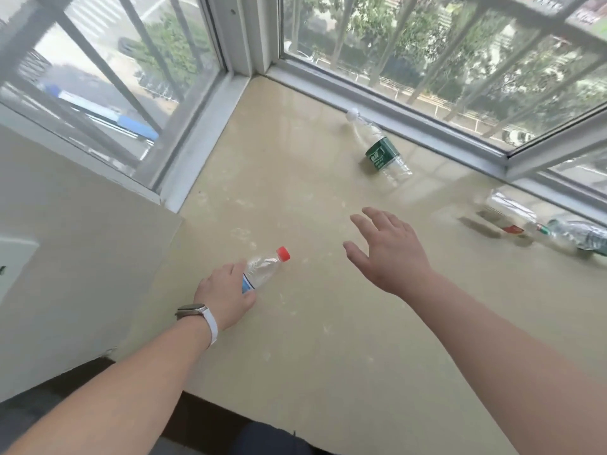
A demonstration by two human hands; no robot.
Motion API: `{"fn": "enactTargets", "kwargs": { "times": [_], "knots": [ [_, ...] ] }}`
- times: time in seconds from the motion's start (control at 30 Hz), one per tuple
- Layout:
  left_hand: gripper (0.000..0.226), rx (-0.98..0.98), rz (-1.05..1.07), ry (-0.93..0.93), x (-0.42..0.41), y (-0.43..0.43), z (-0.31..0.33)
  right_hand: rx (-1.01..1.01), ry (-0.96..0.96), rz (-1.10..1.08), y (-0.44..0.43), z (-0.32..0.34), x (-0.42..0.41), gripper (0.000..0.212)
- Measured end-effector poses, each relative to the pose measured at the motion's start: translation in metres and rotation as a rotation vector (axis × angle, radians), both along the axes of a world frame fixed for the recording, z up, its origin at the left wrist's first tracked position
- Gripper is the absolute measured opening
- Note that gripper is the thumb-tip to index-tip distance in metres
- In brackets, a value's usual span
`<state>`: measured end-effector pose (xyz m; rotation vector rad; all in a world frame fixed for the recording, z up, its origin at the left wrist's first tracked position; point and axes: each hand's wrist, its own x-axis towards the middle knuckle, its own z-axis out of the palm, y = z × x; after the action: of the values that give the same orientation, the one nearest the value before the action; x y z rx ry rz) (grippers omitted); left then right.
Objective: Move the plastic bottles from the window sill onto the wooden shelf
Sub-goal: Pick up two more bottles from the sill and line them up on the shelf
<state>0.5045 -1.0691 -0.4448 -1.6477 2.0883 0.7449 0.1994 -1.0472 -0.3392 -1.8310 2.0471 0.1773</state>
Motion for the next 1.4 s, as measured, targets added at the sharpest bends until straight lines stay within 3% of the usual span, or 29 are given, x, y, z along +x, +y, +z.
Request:
{"fn": "enactTargets", "kwargs": {
  "times": [0.33,0.6,0.83,1.03,1.4],
  "knots": [
    [0.072,0.064,0.146,0.077,-0.014,-0.033,-0.011,0.023,-0.022,-0.133,-0.046,-0.033,-0.035,0.058],
    [0.059,0.044,0.212,0.302,-0.052,-0.064,0.001,-0.027,0.022,-0.157,-0.078,-0.051,-0.058,0.059],
    [0.065,0.052,0.225,0.447,-0.102,-0.093,0.025,-0.071,0.087,-0.221,-0.111,-0.076,-0.092,0.067],
    [0.059,0.112,0.355,0.599,-0.138,-0.109,0.023,-0.061,0.115,-0.237,-0.143,-0.105,-0.113,0.077],
    [0.065,0.114,0.372,0.600,-0.136,-0.115,0.007,0.012,0.022,-0.327,-0.181,-0.138,-0.130,0.083]
  ]
}}
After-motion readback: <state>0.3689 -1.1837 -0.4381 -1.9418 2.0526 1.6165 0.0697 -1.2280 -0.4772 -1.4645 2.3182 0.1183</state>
